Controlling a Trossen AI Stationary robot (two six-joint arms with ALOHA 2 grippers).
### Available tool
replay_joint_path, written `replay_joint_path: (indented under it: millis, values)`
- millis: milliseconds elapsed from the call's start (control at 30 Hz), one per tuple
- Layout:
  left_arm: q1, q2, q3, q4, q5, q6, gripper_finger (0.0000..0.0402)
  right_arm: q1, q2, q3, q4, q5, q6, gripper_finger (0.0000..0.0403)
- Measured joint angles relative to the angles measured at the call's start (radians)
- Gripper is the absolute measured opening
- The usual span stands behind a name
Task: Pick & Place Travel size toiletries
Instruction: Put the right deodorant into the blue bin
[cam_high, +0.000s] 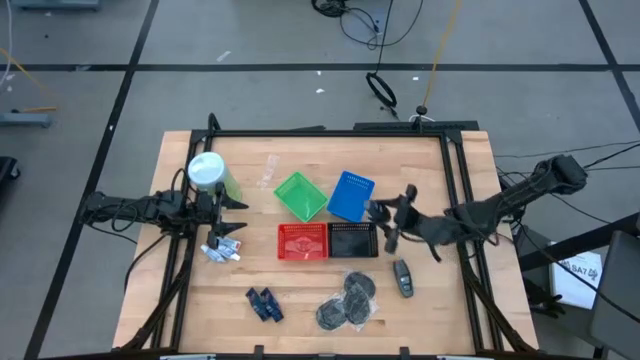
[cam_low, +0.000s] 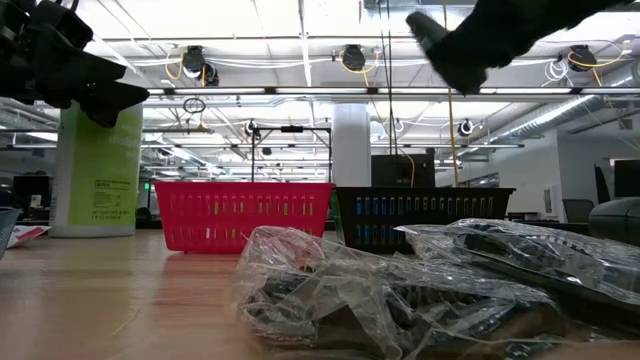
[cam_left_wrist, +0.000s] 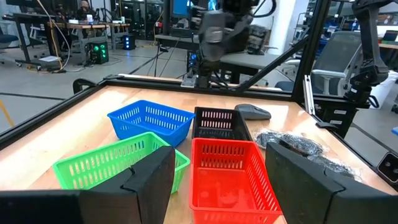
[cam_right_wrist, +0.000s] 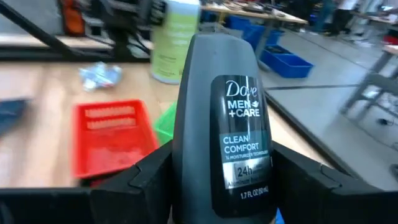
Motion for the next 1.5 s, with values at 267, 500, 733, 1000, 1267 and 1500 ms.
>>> replay_joint_path:
  millis: [267,500,733,1000,1267,1500]
  values:
    - [0.000,0.000,0.000,0.000,0.000,0.000,0.0248,-0.300,0.122,0.000,0.156,-0.359,-0.051,0.0205]
    - [0.000,0.000,0.000,0.000,0.000,0.000,0.0248,-0.523,0.263,0.000,0.178,-0.525,0.029,0.0210]
    - [0.000,0.000,0.000,0.000,0.000,0.000,0.0248,-0.584,0.368,0.001,0.221,-0.613,0.052,0.0206]
    - [0.000,0.000,0.000,0.000,0.000,0.000,0.0248,-0.584,0.396,0.001,0.211,-0.614,0.053,0.0225]
    - [0.000,0.000,0.000,0.000,0.000,0.000,0.0248,-0.582,0.396,0.001,0.212,-0.613,0.057,0.0223]
    - [0.000,0.000,0.000,0.000,0.000,0.000,0.0248,-0.581,0.395,0.001,0.220,-0.610,0.079,0.0257]
